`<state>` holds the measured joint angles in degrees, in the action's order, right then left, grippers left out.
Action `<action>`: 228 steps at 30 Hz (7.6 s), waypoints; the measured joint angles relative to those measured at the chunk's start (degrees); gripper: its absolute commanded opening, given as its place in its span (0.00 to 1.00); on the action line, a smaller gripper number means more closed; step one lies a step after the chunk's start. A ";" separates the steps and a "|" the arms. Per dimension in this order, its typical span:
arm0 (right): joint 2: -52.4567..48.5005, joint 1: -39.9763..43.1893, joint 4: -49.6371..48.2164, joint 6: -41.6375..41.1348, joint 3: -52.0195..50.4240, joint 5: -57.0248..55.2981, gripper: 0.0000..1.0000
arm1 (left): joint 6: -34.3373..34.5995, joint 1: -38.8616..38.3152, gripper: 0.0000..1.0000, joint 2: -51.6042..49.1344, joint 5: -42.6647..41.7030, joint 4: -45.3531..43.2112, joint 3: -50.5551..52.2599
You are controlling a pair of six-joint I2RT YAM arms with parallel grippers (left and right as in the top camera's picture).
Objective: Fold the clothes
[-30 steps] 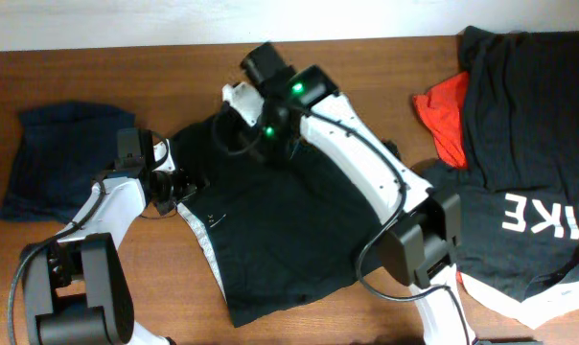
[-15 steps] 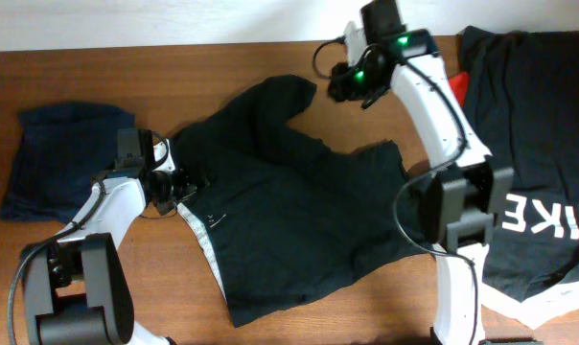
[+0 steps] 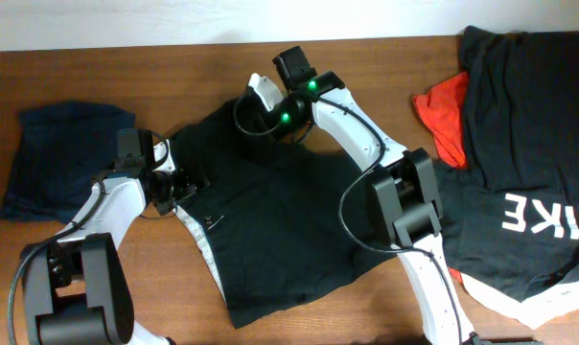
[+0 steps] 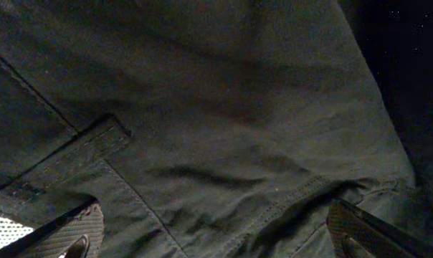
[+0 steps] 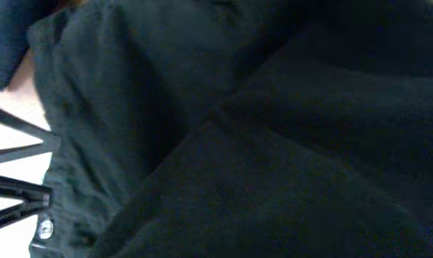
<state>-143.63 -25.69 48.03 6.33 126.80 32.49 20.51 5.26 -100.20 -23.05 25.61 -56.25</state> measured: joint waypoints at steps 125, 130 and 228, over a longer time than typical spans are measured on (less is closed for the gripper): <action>40.22 21.73 0.35 -23.02 -67.65 -17.70 0.52 | 2.40 6.67 0.00 -2.12 16.37 30.84 -6.40; 40.74 21.86 -3.26 -24.96 -69.11 -20.02 0.04 | 2.40 6.67 0.00 -2.12 16.37 30.34 -6.40; 74.97 22.95 36.39 -42.91 -48.11 -31.65 0.04 | -3.28 1.77 0.01 36.85 11.45 54.16 -10.71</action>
<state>-68.66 -2.74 84.42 -36.58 78.70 0.84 17.23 7.03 -63.35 -11.60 79.77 -66.96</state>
